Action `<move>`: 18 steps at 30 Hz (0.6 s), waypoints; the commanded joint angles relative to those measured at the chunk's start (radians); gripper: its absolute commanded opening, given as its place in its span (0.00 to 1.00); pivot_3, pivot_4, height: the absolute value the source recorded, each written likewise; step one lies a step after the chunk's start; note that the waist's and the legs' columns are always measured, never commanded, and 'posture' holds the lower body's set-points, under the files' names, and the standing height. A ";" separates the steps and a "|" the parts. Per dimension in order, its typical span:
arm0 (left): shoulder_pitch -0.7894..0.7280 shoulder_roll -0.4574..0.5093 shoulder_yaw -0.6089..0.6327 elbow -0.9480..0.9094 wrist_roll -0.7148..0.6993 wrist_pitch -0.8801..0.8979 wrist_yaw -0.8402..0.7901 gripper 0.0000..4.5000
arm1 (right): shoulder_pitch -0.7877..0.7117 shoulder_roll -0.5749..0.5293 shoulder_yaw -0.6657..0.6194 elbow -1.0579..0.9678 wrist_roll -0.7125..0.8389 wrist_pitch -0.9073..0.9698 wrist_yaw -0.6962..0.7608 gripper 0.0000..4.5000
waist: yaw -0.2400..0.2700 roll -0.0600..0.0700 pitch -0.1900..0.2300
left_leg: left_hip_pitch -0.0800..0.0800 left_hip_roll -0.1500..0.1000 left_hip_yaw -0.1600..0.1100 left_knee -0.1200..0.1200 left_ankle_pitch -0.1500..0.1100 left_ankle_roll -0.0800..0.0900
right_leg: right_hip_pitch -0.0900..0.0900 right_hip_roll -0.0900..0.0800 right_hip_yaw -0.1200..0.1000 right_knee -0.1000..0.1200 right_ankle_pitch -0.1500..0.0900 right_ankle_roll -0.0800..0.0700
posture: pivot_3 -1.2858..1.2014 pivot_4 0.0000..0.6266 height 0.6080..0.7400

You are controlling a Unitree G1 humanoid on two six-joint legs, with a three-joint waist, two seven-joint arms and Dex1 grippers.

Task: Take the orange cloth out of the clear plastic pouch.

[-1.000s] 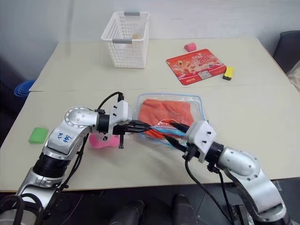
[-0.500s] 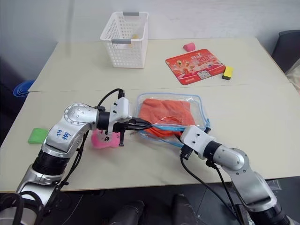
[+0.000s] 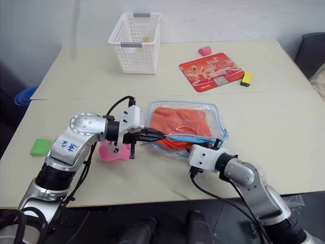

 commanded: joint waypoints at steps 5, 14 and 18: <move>-0.024 -0.012 0.019 -0.044 -0.032 0.006 0.004 0.00 | -0.028 0.018 -0.013 0.019 -0.127 -0.033 -0.068 0.72 | 0.000 0.000 0.000 | 0.000 0.000 0.000 0.000 0.000 0.000 | 0.000 0.000 0.000 0.000 0.000 0.000 | 0.52 0.24 1.00; -0.046 -0.039 0.030 -0.057 -0.058 0.050 0.029 0.00 | -0.050 -0.027 0.068 0.130 -0.338 -0.196 -0.096 0.72 | -0.001 0.000 0.000 | 0.000 0.000 0.001 0.000 0.000 0.000 | -0.001 0.000 0.000 0.001 0.000 0.000 | 0.52 0.24 1.00; -0.057 -0.052 0.042 -0.056 -0.077 0.080 0.044 0.00 | -0.102 0.007 0.100 0.196 -0.413 -0.233 -0.116 0.72 | -0.003 0.000 0.000 | 0.001 0.000 0.001 0.000 0.000 0.000 | 0.000 0.001 0.000 0.001 0.000 0.000 | 0.52 0.24 1.00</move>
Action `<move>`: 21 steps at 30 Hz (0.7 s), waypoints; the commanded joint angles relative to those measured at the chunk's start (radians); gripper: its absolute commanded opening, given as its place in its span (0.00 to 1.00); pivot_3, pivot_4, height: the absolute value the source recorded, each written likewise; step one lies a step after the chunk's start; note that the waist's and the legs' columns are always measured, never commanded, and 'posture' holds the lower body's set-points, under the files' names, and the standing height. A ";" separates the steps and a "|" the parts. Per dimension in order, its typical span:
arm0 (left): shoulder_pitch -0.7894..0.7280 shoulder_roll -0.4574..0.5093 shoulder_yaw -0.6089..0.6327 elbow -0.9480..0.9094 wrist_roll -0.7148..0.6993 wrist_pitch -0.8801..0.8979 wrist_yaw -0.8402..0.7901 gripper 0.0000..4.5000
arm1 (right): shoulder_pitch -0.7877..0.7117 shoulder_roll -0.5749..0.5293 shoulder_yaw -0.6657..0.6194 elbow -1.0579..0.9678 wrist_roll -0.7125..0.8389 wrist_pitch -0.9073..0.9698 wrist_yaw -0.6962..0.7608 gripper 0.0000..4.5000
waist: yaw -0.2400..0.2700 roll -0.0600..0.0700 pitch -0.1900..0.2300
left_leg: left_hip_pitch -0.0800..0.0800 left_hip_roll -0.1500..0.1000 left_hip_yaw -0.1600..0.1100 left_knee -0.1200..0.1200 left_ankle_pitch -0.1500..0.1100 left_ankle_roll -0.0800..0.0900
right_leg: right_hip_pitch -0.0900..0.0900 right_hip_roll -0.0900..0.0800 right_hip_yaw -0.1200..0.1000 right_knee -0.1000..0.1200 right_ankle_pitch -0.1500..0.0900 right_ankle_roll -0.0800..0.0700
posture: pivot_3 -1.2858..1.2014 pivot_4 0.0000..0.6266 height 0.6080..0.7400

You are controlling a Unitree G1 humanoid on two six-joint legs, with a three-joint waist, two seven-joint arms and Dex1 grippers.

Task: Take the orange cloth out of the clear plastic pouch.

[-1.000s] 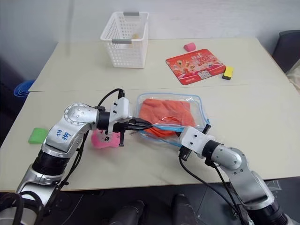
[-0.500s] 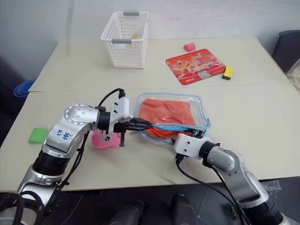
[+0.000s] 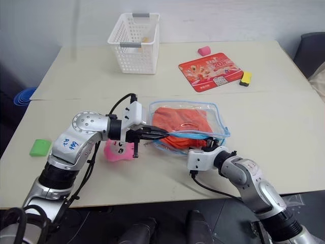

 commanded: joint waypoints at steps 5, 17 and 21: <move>-0.014 -0.021 0.017 -0.075 -0.043 0.035 0.029 0.00 | -0.127 0.122 0.080 0.165 -0.109 -0.007 -0.046 0.72 | -0.005 0.000 0.000 | 0.001 0.001 0.001 0.000 0.000 0.000 | 0.000 0.001 0.000 0.002 0.000 0.000 | 0.52 0.24 1.00; -0.012 -0.046 0.037 -0.087 -0.066 0.100 0.084 0.00 | -0.190 0.158 0.114 0.269 -0.093 -0.075 -0.026 0.01 | -0.012 0.000 0.000 | 0.001 0.001 0.000 0.001 0.000 -0.001 | 0.000 0.001 0.000 0.002 0.000 0.000 | 0.52 0.24 1.00; -0.019 -0.077 0.048 -0.067 -0.074 0.129 0.131 0.00 | -0.181 0.133 0.110 0.236 -0.111 -0.093 -0.013 0.01 | -0.010 0.000 0.000 | 0.001 0.000 0.000 0.001 0.000 0.000 | 0.000 0.001 0.000 0.002 0.000 0.000 | 0.52 0.24 1.00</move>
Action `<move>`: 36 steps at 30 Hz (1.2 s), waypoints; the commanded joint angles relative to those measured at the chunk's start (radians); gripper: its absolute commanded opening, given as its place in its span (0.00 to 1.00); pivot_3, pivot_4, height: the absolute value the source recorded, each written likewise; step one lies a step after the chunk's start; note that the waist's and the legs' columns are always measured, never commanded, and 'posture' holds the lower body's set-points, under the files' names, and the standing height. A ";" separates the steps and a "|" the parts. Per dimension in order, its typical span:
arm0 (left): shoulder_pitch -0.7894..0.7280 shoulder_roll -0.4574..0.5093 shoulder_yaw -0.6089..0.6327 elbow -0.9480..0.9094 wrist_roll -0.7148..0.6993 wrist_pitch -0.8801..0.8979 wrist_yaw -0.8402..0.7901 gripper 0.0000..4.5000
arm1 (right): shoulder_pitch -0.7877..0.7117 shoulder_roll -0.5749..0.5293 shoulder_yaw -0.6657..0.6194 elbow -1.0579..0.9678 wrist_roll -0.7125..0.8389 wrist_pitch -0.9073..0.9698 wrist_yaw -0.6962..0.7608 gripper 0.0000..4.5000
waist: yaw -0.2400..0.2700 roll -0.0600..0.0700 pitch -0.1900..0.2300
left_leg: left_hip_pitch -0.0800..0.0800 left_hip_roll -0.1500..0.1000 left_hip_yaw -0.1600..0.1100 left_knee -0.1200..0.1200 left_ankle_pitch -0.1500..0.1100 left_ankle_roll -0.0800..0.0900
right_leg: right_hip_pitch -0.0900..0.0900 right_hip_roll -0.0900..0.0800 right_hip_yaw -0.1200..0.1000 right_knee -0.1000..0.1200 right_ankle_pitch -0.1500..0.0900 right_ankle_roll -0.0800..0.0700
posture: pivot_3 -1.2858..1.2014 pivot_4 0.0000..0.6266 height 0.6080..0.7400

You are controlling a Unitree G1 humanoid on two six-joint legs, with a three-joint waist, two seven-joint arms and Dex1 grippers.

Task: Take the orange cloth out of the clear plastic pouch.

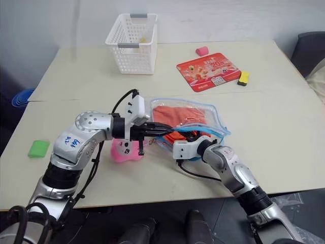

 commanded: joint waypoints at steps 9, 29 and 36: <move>0.008 -0.002 -0.078 0.060 0.127 -0.160 0.059 0.00 | 0.087 -0.140 -0.050 -0.226 0.004 -0.107 0.073 0.01 | 0.010 0.000 0.000 | 0.000 -0.001 0.000 0.000 0.000 0.000 | 0.000 0.000 0.000 -0.001 0.000 0.000 | 0.52 0.24 1.00; -0.060 0.026 -0.037 0.358 0.314 -0.326 0.181 0.00 | 0.528 -0.607 -0.265 -0.370 0.400 -0.509 0.360 0.01 | 0.014 -0.001 0.000 | 0.000 0.001 0.001 0.000 0.000 0.000 | 0.001 0.001 0.000 -0.003 0.000 0.000 | 0.52 0.24 1.00; 0.018 0.133 -0.027 0.239 0.301 -0.339 0.078 0.00 | 0.700 -0.646 -0.499 -0.101 0.287 -0.563 0.242 0.01 | 0.017 -0.001 0.001 | 0.000 -0.001 0.001 0.000 0.000 0.000 | 0.002 0.001 0.000 -0.004 0.000 0.001 | 0.52 0.24 1.00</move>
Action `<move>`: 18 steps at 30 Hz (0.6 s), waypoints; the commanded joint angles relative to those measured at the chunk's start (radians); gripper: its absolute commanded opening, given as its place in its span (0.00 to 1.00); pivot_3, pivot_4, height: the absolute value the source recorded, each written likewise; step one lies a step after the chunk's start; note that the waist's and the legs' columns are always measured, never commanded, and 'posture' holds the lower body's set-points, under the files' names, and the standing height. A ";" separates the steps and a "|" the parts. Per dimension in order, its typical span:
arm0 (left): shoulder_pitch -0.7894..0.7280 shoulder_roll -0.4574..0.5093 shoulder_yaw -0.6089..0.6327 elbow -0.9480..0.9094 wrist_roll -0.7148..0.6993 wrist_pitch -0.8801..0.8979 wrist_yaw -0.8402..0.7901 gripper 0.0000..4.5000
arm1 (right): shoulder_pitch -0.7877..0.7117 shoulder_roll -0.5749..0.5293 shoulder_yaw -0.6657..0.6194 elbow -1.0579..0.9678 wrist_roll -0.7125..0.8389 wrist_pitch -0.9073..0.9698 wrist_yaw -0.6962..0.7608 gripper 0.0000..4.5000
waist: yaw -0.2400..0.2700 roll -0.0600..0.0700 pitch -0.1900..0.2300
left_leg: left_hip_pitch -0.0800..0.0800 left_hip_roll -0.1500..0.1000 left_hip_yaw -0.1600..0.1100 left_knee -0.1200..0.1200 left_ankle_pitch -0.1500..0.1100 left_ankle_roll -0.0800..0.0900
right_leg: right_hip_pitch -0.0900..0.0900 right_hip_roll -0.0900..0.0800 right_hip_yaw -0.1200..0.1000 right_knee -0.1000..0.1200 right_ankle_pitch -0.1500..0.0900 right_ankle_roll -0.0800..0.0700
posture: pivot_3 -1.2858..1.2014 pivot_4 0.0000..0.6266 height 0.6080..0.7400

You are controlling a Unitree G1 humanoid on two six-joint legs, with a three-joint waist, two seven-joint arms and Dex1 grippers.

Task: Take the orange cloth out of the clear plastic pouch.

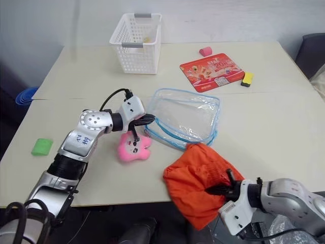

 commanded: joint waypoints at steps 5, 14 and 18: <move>0.114 0.143 0.030 -0.213 -0.008 0.024 -0.103 0.00 | 0.097 -0.115 -0.291 0.452 -0.147 -0.083 -0.174 0.01 | 0.010 0.000 0.000 | 0.001 -0.002 0.000 -0.001 0.000 0.001 | 0.002 0.002 0.002 -0.003 0.001 0.002 | 0.52 0.24 1.00; 0.162 0.148 -0.008 -0.334 -0.076 0.029 -0.223 0.00 | -0.239 0.050 -0.197 0.553 -0.087 0.127 -0.270 0.01 | -0.008 0.000 0.000 | 0.001 0.003 0.001 -0.006 0.001 0.000 | 0.001 0.000 0.002 -0.007 0.001 0.001 | 0.52 0.24 1.00; 0.151 0.144 -0.015 -0.336 -0.079 0.039 -0.248 0.00 | -0.346 0.142 -0.114 0.516 -0.138 0.185 -0.279 0.01 | -0.017 0.003 0.000 | 0.001 0.005 0.003 -0.006 0.001 -0.001 | 0.000 0.003 0.002 -0.005 0.002 0.000 | 0.52 0.24 1.00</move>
